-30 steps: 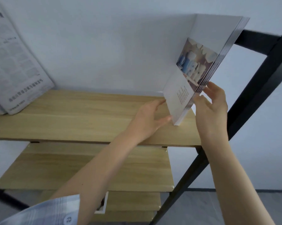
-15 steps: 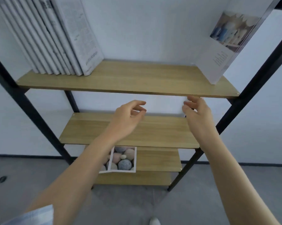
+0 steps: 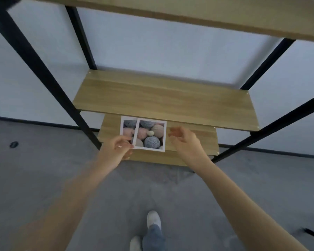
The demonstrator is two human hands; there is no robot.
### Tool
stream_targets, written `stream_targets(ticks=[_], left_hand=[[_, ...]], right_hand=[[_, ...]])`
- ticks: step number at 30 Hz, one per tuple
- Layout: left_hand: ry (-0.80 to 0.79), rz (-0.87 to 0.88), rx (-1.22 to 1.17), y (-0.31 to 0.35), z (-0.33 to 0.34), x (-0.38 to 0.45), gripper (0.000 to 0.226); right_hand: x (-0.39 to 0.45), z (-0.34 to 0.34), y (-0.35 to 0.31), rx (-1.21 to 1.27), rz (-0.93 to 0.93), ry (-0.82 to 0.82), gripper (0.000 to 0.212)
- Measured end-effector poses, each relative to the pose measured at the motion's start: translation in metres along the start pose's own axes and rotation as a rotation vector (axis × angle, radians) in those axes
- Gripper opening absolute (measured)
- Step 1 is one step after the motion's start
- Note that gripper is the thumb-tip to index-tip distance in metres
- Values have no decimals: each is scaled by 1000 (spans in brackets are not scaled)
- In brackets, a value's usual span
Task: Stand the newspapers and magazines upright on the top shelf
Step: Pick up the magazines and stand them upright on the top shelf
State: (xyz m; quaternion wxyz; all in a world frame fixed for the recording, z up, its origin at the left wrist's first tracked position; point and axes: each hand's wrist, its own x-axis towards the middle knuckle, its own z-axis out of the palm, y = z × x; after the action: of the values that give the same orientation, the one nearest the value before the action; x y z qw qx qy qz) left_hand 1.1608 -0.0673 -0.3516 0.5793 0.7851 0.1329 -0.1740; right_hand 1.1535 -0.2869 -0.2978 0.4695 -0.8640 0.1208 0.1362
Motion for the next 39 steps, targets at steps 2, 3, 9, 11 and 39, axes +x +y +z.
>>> stream_targets(ticks=[2,3,9,11,39], left_hand=[[13,-40,-1,-26,2,33,15],[25,-54,8,-36,2,49,14],[123,-221,-93,-117,13,172,12],[159,-262,-66,-152,16,211,20],[173,-264,86,-257,39,334,25]], right_hand=[[27,22,20,-79,2,-62,35],[41,32,29,-108,2,-80,35],[149,117,98,-262,4,-173,29],[185,151,122,-321,-12,-202,27],[368,318,210,-870,109,-188,91]])
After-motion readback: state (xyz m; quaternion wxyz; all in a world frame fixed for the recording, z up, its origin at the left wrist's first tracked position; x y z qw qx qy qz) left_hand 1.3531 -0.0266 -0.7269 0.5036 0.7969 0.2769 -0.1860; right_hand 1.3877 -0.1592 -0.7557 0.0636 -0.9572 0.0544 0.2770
